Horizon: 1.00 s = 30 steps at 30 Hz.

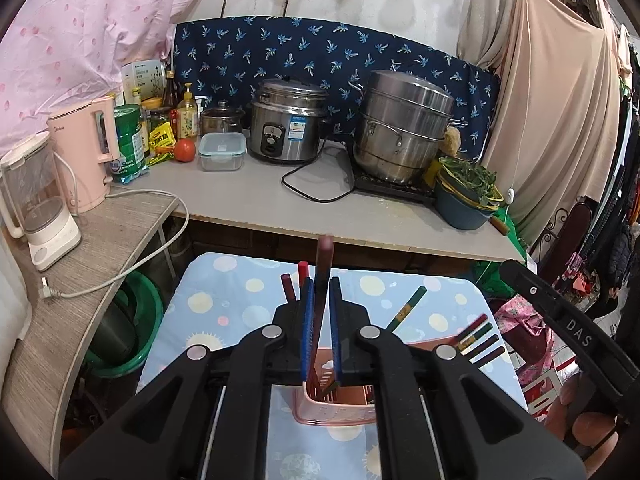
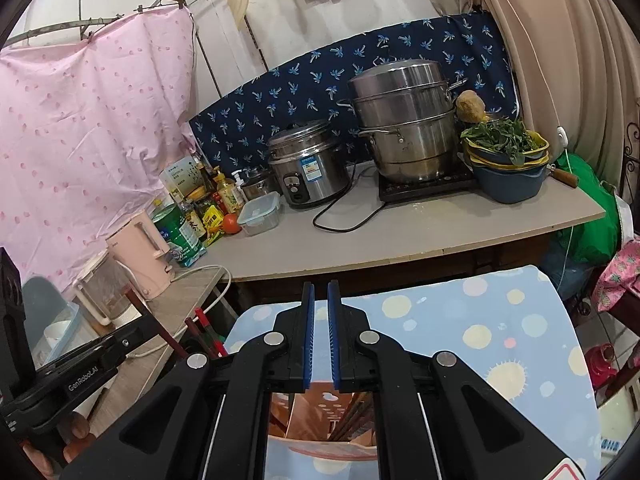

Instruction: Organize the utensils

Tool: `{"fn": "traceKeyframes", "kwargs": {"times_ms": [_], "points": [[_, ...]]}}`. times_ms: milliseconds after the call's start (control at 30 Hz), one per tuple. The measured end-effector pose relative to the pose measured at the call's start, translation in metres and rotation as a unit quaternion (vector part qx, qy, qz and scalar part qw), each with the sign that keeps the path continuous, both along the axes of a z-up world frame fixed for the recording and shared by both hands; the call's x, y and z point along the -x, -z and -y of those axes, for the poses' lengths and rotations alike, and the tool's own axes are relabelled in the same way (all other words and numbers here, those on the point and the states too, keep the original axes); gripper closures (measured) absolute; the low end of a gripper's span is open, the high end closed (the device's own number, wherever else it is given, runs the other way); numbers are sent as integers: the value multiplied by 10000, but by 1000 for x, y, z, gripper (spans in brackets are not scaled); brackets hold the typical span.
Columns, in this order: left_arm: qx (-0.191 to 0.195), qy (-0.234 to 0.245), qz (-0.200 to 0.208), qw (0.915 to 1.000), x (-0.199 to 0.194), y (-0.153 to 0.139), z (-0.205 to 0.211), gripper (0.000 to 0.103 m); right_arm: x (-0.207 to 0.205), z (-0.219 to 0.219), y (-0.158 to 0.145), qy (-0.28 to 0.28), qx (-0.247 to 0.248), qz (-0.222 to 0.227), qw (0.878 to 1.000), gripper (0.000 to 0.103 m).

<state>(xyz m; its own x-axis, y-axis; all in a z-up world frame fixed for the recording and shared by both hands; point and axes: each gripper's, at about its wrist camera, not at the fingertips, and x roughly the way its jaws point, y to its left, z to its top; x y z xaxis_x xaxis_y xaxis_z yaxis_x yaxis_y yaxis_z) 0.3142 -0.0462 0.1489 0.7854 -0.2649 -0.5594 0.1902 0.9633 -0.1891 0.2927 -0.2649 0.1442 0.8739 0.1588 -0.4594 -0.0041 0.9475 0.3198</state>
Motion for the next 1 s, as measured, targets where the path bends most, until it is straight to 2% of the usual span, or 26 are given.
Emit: {"fn": "traceKeyframes", "kwargs": {"times_ms": [67,200,267,367,567,800,933,1000], "points": [[-25,-17,32,10000,2,0,0,95,2,0,-1,8,-4,37,10000,91],[-41,-14,26,10000,7,0,1,92,10,1,-2,29,27,59,10000,91],[-52,-42,41,10000,10,0,1,80,15,2,-1,25,29,41,10000,87],[-109,-73,95,9999,19,1,1,73,26,1,-1,38,95,40,9999,81],[-192,-85,48,9998,37,8,-2,72,57,-5,6,39,322,-12,9995,71],[-300,-100,-14,9995,59,18,-3,68,89,-7,21,74,460,-244,9986,69],[-339,-159,21,9993,72,24,-4,54,104,-10,30,102,581,-317,9978,62],[-396,-178,51,9990,78,27,-3,52,110,-12,35,104,638,-362,9973,62]]}}
